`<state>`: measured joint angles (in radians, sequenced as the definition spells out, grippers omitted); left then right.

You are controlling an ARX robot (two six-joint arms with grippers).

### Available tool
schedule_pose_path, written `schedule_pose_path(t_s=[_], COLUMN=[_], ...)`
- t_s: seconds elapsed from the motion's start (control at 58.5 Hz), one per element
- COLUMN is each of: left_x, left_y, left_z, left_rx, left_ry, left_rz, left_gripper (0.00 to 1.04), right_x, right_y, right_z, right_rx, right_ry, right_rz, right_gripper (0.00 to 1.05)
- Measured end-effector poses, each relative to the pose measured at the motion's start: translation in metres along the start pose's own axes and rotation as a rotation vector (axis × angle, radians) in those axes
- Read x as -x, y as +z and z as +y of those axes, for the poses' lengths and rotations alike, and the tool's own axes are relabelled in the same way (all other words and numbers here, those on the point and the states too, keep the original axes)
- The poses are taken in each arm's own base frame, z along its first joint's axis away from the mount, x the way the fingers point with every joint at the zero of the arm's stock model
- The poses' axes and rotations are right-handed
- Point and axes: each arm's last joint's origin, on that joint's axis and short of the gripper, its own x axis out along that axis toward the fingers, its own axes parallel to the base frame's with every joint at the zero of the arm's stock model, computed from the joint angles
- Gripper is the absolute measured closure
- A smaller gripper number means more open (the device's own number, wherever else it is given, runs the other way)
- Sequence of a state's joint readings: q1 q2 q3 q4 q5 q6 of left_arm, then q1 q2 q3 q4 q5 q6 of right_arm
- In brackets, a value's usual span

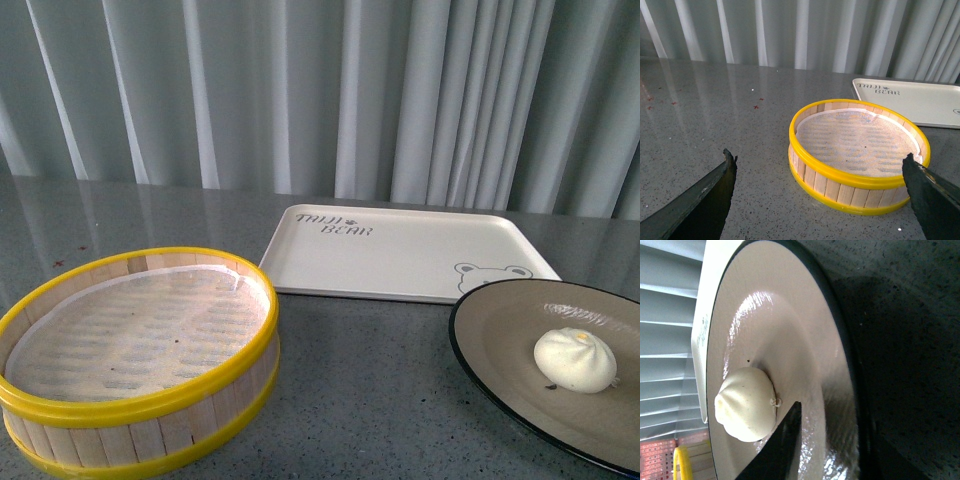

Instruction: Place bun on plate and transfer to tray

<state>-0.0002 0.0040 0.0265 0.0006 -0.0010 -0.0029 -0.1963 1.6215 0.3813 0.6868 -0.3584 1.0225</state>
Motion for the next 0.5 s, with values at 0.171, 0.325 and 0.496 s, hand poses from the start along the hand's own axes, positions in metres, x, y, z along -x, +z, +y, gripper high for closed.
schedule_pose_path(t_s=[0.171, 0.325, 0.496], left_x=[0.0000, 0.0000, 0.0000], left_y=[0.0000, 0.0000, 0.0000], left_z=[0.0000, 0.0000, 0.0000], left_rx=[0.000, 0.000, 0.000], left_ry=[0.000, 0.000, 0.000], left_rz=[0.000, 0.000, 0.000], left_gripper=[0.07, 0.07, 0.07], right_x=[-0.0002, 0.0001, 0.0041], right_y=[0.0021, 0.0015, -0.0034], right_z=[0.0030, 0.0035, 0.0041], right_rx=[-0.013, -0.011, 0.023], right_ry=[0.023, 0.051, 0.145], right_rz=[0.001, 0.001, 0.015], right_gripper=[1.02, 1.02, 1.02])
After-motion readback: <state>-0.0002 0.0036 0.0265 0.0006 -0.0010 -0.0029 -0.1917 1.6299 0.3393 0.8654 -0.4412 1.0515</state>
